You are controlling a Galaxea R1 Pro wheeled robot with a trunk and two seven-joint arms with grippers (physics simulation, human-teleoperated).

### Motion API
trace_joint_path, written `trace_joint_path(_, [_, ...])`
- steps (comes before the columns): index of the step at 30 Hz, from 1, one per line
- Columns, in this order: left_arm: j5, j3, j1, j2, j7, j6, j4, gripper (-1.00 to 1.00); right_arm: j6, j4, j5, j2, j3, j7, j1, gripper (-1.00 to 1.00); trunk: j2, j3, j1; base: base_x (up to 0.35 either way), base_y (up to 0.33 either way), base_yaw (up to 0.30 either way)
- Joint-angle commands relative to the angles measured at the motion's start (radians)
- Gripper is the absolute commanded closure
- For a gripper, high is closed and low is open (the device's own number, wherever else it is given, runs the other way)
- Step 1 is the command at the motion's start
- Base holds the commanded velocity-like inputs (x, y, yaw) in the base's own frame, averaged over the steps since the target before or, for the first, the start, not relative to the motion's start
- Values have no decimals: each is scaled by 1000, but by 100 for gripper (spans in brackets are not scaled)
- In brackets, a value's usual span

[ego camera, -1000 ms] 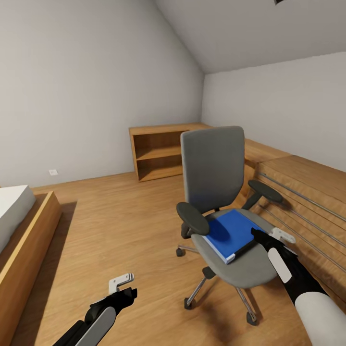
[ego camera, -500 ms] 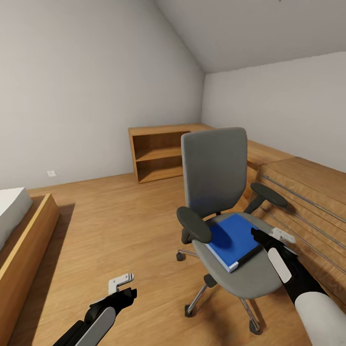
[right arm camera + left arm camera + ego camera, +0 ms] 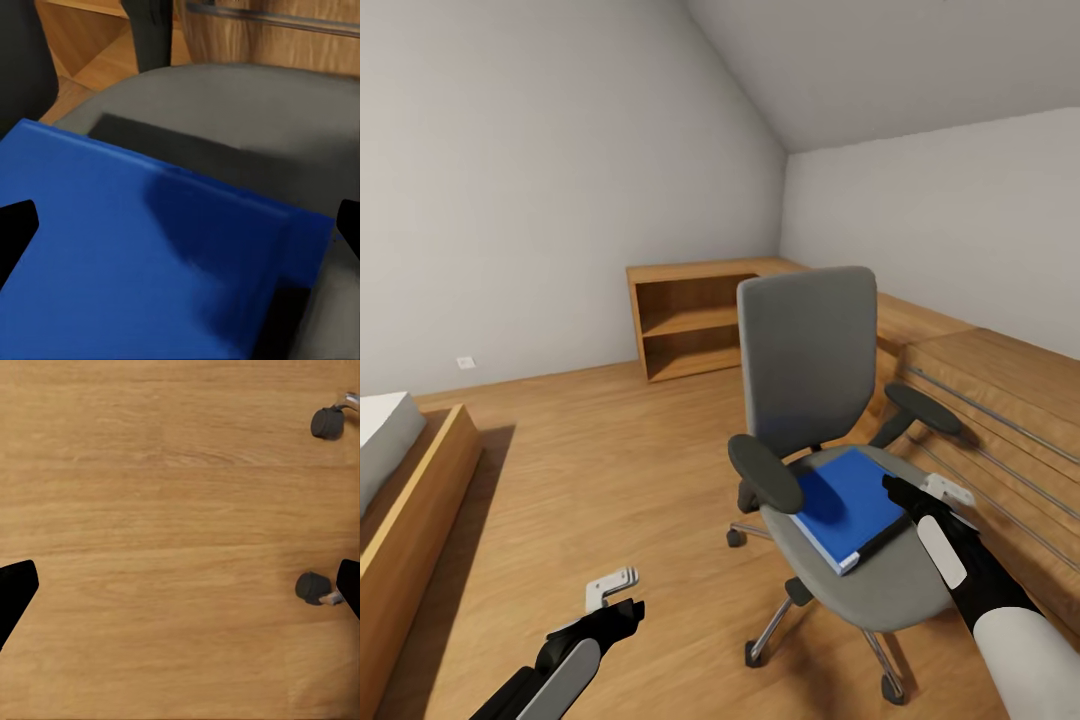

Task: In the bedroom, organize the workspace by keeping the computer under the desk, ensuring the monitor is on the desk, placing the keyboard on the desk next to the monitor, placing the mouse on the desk next to the keyboard, moving the folder from the swivel chair onto the desk next to the mouse, stacking the notebook on top of the folder with the pen on top of the notebook, and positioning the swivel chair next to the desk.

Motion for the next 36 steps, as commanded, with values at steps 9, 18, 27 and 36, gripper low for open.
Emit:
trace_joint_path(9, [6, -4, -1, 1, 7, 1, 1, -100, 5, -3, -8, -1, 0, -5, 0, -100, 0, -1, 0, 100, 0, 0])
trace_joint_path(18, [7, -2, -1, 1, 6, 1, 5, -100, 5, -3, -6, -1, 0, -5, 0, -100, 0, -1, 0, 53, 0, 0])
trace_joint_path(27, [1, -2, -1, 1, 4, 1, 28, -100, 5, -3, -5, 0, 0, -5, 0, -100, 0, -1, 0, 131, 0, 0])
trace_joint_path(36, [0, -2, -1, 1, 5, 1, 30, -100, 5, -3, -5, 0, 1, -5, 0, -100, 0, -1, 0, 17, 0, 0])
